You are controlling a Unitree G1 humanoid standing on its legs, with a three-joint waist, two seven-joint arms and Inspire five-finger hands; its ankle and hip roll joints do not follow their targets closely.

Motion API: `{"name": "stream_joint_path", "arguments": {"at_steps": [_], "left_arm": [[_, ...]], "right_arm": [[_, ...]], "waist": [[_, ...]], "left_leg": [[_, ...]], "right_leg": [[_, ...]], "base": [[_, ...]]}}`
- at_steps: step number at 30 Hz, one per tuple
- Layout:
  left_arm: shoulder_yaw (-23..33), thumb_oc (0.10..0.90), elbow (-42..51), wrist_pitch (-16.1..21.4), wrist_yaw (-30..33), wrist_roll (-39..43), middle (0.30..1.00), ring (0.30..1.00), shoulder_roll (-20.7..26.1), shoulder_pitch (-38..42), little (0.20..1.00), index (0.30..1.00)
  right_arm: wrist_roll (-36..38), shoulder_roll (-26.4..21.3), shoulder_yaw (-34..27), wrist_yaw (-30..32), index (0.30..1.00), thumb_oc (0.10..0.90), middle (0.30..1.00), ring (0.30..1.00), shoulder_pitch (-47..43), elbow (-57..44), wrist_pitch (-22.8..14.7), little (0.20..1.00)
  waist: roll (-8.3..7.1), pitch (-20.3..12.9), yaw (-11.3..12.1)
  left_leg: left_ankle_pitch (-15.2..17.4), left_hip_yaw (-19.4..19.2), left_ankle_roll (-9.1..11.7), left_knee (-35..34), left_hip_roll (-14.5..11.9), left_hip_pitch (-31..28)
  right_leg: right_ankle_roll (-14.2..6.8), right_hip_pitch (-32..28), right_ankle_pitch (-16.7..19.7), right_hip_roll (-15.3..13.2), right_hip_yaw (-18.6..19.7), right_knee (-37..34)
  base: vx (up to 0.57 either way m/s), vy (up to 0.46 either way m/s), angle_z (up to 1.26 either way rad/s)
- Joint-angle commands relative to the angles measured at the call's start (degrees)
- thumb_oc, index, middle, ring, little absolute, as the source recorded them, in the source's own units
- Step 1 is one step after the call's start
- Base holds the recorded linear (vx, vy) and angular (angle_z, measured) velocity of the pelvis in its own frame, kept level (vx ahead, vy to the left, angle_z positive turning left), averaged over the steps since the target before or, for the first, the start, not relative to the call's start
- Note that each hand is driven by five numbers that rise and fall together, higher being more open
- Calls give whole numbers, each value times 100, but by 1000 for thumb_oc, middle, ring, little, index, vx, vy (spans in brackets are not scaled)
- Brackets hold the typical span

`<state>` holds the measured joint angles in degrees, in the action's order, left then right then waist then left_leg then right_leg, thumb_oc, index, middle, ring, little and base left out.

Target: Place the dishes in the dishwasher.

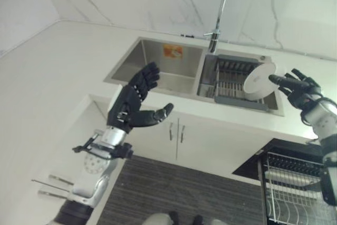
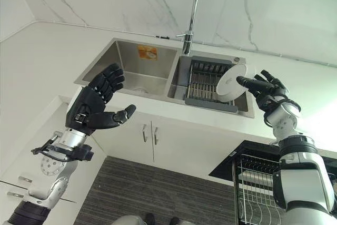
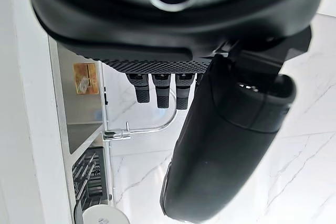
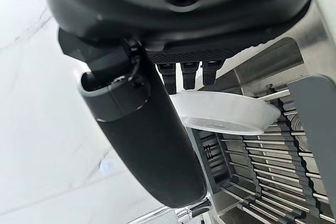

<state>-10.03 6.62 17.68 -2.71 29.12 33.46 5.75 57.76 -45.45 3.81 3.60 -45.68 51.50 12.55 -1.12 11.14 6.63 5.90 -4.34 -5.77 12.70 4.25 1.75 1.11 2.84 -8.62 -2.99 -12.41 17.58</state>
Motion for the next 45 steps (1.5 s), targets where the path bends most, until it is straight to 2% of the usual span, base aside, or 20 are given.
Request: {"name": "stream_joint_path", "arguments": {"at_steps": [1, 22, 45], "left_arm": [[-99, 800, 431, 665, 109, 341, 900, 900, 160, 448, 900, 900], [-186, 800, 405, 564, 247, 342, 900, 900, 241, 463, 900, 900], [-135, 800, 418, 455, 231, 367, 900, 900, 306, 295, 900, 900]], "right_arm": [[371, -476, 285, -72, 900, 800, 900, 900, -871, 75, -365, 900], [560, -375, 204, 7, 900, 800, 900, 900, -836, 433, -287, 900], [399, -545, 245, -87, 900, 800, 900, 900, -925, 772, -161, 900]], "waist": [[-118, -622, 84], [-76, -589, 95], [-81, -580, 232]], "left_leg": [[636, 255, 861, 449, -547, 5], [627, 231, 860, 449, -571, -33], [571, 320, 918, 449, -592, -28]], "right_leg": [[-594, -176, -153, -227, 20, -39], [-594, -232, -174, -228, 26, -39], [-575, -330, -242, -255, -122, -39]], "base": [[0, 0, 0], [0, 0, 0], [19, -9, 3]]}}
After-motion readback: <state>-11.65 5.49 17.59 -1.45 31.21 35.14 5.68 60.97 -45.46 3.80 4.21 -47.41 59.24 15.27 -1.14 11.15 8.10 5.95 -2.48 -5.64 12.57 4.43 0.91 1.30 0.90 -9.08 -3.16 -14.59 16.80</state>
